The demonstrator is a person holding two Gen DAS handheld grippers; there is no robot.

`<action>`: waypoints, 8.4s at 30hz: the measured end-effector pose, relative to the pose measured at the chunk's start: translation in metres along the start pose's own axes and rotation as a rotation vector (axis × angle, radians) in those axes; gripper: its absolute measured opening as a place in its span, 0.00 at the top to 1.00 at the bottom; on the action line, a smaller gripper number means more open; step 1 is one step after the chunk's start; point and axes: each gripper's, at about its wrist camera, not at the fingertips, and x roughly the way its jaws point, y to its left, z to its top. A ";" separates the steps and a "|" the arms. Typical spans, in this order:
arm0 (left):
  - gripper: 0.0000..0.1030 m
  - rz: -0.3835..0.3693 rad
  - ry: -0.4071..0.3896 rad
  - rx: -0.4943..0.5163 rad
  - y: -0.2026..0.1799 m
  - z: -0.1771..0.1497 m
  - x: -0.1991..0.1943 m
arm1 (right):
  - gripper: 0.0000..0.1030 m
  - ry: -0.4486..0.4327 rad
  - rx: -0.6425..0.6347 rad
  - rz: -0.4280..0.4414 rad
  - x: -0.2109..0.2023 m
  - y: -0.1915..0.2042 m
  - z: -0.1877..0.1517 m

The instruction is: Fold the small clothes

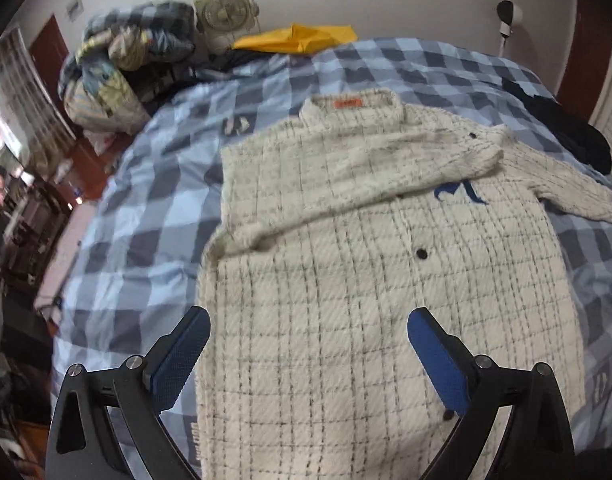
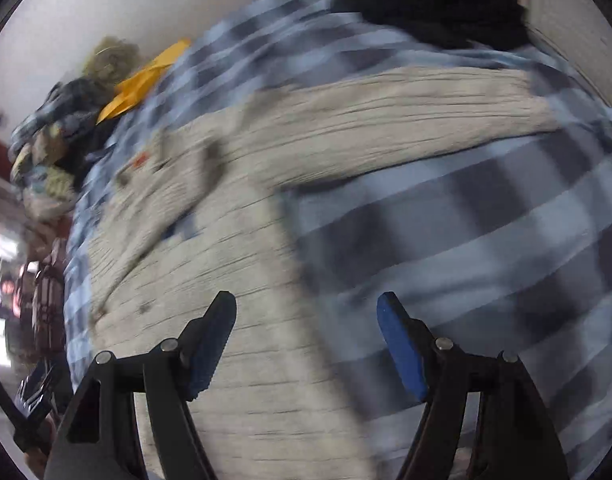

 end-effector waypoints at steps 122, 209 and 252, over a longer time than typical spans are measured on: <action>0.61 -0.105 0.176 0.014 0.081 0.121 0.221 | 0.27 0.113 -0.172 0.161 0.064 0.219 -0.102; 0.49 -0.140 0.112 -0.468 0.169 0.157 0.247 | 0.27 0.179 -0.119 0.210 0.084 0.223 -0.111; 0.04 0.077 0.074 -0.145 0.148 -0.054 -0.015 | 0.27 0.066 -0.143 0.135 0.012 0.172 -0.117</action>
